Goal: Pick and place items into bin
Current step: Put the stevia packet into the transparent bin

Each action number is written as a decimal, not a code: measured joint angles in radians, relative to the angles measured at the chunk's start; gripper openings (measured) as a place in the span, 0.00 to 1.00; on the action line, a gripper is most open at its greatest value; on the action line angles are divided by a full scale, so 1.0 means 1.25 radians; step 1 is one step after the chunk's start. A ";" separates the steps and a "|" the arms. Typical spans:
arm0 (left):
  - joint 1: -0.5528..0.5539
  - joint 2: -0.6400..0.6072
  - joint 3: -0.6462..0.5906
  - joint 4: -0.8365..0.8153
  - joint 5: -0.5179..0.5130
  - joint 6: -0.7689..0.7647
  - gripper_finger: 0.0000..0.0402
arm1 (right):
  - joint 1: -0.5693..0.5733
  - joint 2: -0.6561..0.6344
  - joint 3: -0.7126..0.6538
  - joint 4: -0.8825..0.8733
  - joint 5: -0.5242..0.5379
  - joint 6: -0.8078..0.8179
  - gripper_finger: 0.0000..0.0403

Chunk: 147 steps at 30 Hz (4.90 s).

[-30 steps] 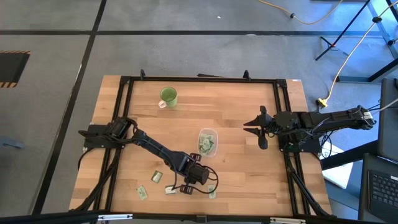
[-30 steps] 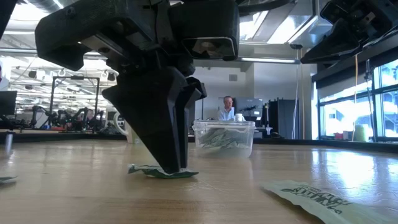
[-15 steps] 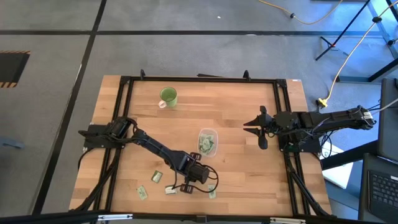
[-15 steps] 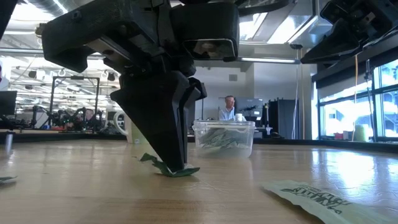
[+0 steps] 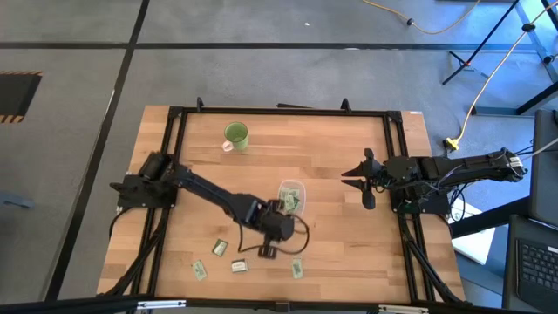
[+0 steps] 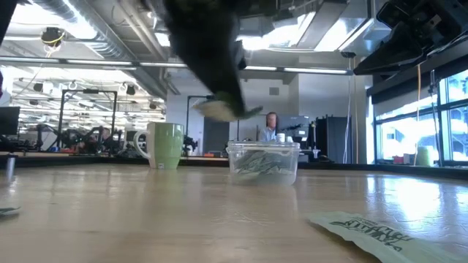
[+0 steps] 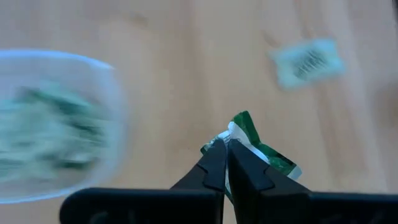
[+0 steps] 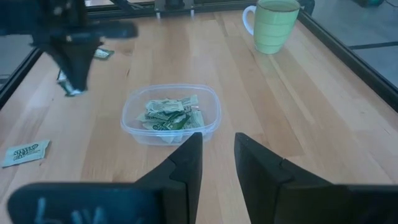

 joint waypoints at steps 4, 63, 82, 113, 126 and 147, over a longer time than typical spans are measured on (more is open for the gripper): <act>0.052 -0.012 0.001 0.009 -0.091 0.006 0.01 | 0.000 0.000 0.000 0.000 0.000 -0.004 0.24; -0.233 -0.084 0.002 -0.505 -0.124 -0.933 0.24 | 0.000 0.000 0.000 -0.030 0.000 -0.001 0.24; -0.238 0.014 0.002 -0.288 -0.040 -0.824 0.24 | 0.000 0.000 0.000 -0.022 0.000 0.026 0.24; -0.221 0.141 0.008 -0.235 0.074 -0.737 0.14 | 0.000 0.000 0.000 -0.024 0.000 0.067 0.24; -0.212 0.116 0.012 -0.236 0.061 -0.631 0.00 | 0.000 0.000 0.000 -0.025 0.000 0.083 0.24; 0.136 -0.026 0.035 0.050 -0.113 -0.056 0.00 | 0.000 0.000 0.000 -0.030 0.000 0.060 0.24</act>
